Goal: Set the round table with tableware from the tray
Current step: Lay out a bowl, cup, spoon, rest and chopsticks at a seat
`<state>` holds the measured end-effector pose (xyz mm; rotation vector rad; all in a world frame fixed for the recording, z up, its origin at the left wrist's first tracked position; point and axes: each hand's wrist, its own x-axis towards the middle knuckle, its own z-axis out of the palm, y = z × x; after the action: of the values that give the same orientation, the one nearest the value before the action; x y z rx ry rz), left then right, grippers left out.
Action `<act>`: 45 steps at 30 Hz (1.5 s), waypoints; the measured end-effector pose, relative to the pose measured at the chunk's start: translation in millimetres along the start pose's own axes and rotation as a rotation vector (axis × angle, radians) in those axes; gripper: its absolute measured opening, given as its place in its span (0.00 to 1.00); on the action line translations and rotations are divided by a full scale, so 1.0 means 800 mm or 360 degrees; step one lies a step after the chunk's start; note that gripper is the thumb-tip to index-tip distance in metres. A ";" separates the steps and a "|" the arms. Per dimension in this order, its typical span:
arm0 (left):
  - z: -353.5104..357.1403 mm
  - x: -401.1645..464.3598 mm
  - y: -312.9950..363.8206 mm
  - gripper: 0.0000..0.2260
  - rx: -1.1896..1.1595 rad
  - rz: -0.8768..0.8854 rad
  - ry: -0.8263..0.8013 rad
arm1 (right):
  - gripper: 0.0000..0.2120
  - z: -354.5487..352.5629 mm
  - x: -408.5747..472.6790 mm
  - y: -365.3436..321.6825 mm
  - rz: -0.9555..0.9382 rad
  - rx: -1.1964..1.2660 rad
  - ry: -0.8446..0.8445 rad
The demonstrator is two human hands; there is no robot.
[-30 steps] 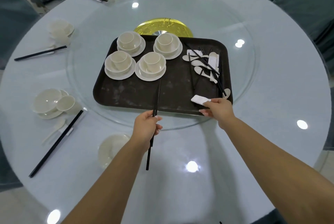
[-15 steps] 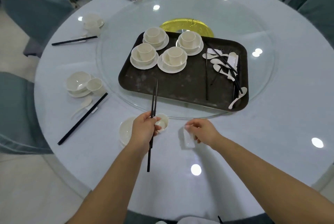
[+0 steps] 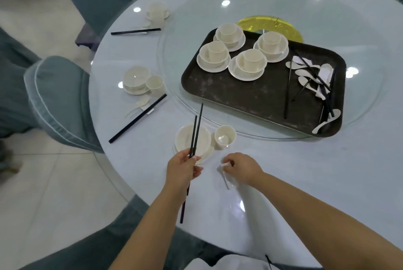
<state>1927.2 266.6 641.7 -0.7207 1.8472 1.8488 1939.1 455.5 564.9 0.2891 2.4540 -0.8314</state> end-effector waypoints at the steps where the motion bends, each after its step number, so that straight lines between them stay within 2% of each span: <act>1: -0.003 0.000 -0.002 0.12 -0.0016 0.0000 0.0011 | 0.19 0.002 -0.003 0.000 -0.0036 -0.0081 -0.0015; 4: -0.009 0.000 -0.004 0.12 -0.0064 0.0005 0.0021 | 0.34 0.012 -0.020 0.006 -0.0125 -0.0341 0.0023; 6: -0.010 -0.001 -0.005 0.12 -0.0073 0.0007 0.0011 | 0.38 0.022 -0.031 0.013 -0.0102 -0.0440 0.0091; 13: -0.011 0.001 -0.006 0.12 -0.0102 0.0001 -0.0007 | 0.19 0.032 -0.039 0.028 0.0051 -0.0374 0.0172; 19: -0.013 0.003 -0.004 0.12 -0.0114 0.0010 -0.0018 | 0.18 0.011 -0.023 0.025 0.0068 -0.0287 0.0262; 32: -0.009 0.001 -0.002 0.12 -0.0169 0.0023 -0.0177 | 0.16 -0.007 -0.016 0.029 0.0135 -0.0201 0.0222; 35: -0.005 0.001 -0.004 0.11 -0.0175 0.0015 -0.0192 | 0.13 -0.007 -0.025 0.031 0.0175 -0.0234 0.0221; 39: -0.002 0.002 -0.008 0.10 -0.0171 -0.0002 -0.0181 | 0.18 0.000 -0.040 0.038 0.0337 -0.0279 0.0057; 42: -0.002 0.001 -0.012 0.10 -0.0182 -0.0021 -0.0163 | 0.28 0.011 -0.045 0.031 0.0411 -0.0278 -0.0076; 44: -0.002 0.001 -0.014 0.10 -0.0187 -0.0029 -0.0155 | 0.32 0.018 -0.043 0.019 0.0413 -0.0074 -0.0176; 45: -0.002 0.001 -0.014 0.10 -0.0191 -0.0029 -0.0151 | 0.31 0.021 -0.041 0.012 0.0414 0.0108 -0.0239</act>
<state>1933.7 265.0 632.8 -0.6754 1.6774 1.9608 1976.9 451.5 566.4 0.5378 2.1940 -0.7931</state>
